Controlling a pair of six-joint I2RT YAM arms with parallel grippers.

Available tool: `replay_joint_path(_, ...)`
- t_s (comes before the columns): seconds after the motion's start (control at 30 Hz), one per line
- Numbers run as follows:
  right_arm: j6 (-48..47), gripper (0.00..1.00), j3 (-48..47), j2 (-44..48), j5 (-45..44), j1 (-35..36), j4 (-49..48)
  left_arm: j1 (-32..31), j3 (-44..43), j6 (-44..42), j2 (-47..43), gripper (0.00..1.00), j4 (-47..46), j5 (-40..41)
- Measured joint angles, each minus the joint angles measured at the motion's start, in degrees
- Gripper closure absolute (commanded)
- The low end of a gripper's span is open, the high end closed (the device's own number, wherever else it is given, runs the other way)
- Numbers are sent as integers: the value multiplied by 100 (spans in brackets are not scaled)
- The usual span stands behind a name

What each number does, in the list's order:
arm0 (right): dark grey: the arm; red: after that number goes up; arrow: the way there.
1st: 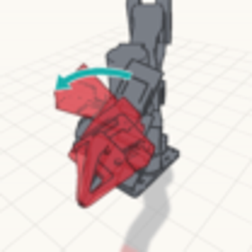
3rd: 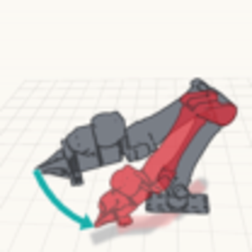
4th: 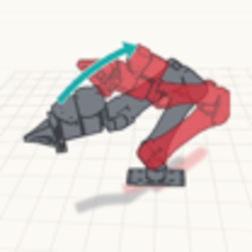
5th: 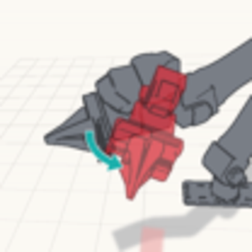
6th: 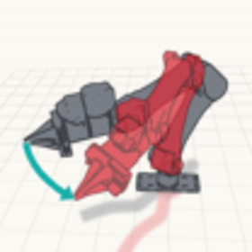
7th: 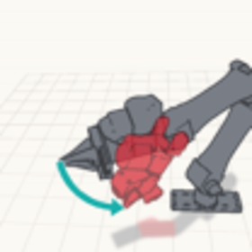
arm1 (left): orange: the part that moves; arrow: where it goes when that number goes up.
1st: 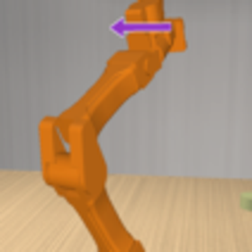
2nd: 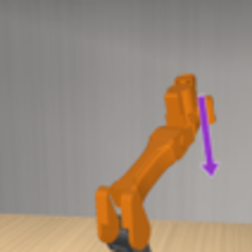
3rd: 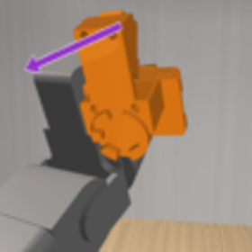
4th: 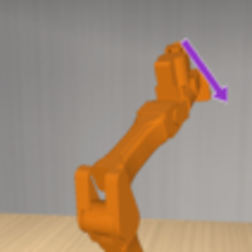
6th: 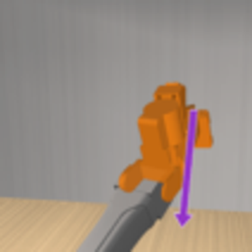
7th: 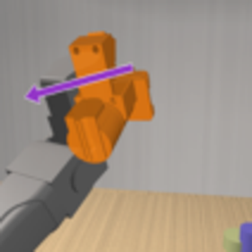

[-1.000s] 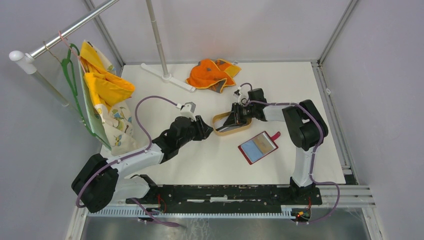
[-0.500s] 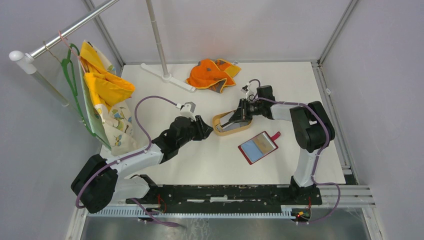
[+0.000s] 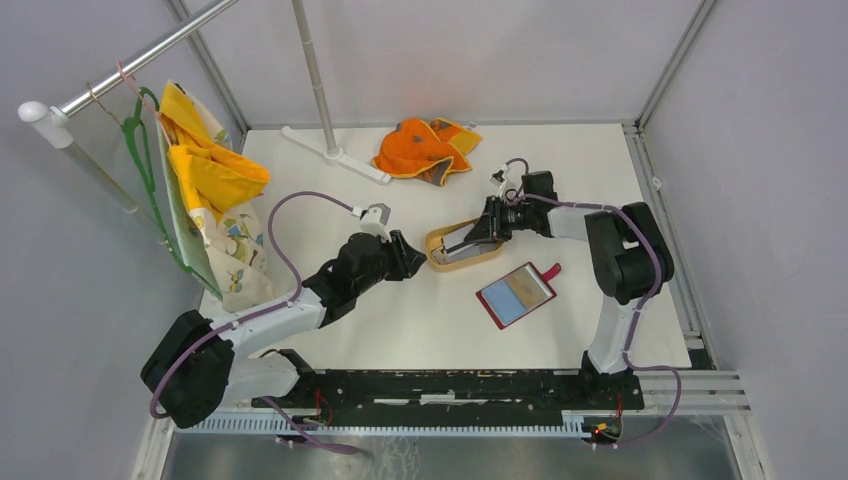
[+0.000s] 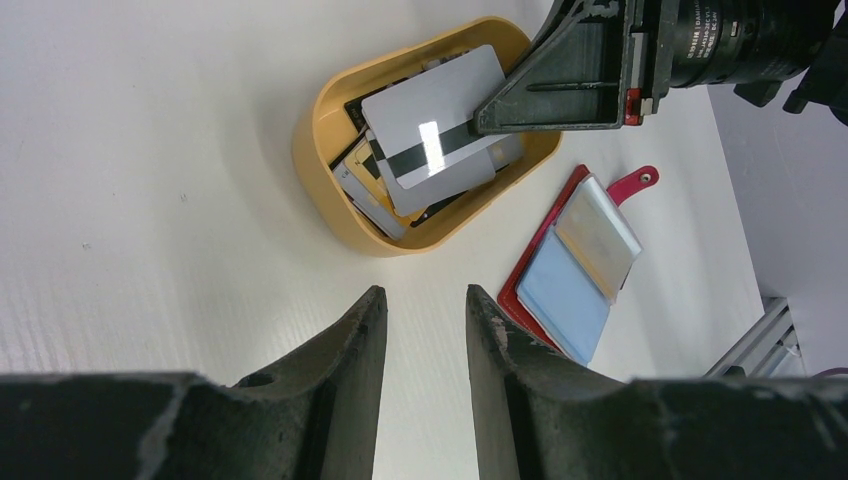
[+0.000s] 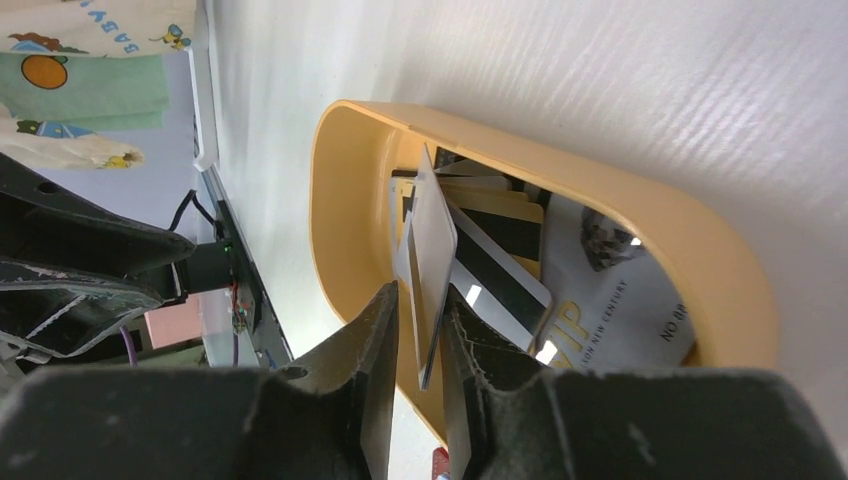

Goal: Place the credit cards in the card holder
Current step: Pick up the credit card from the storage box.

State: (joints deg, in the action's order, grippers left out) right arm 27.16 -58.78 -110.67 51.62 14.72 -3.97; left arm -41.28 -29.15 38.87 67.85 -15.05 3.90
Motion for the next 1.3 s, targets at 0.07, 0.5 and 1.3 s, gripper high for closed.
replay_joint_path(0.07, 7, 73, 0, 0, 2, -66, -2, 0, 0, 0, 0, 58, 0, 0)
replay_joint_path(0.5, 669, 71, 269, 4, 195, -280, -732, 0, 24, 2, 4, 58, -11, -7)
replay_joint_path(1.3, 387, 62, -350, -413, -531, 776, -286, -37, 44, 4, 153, 59, -177, -103)
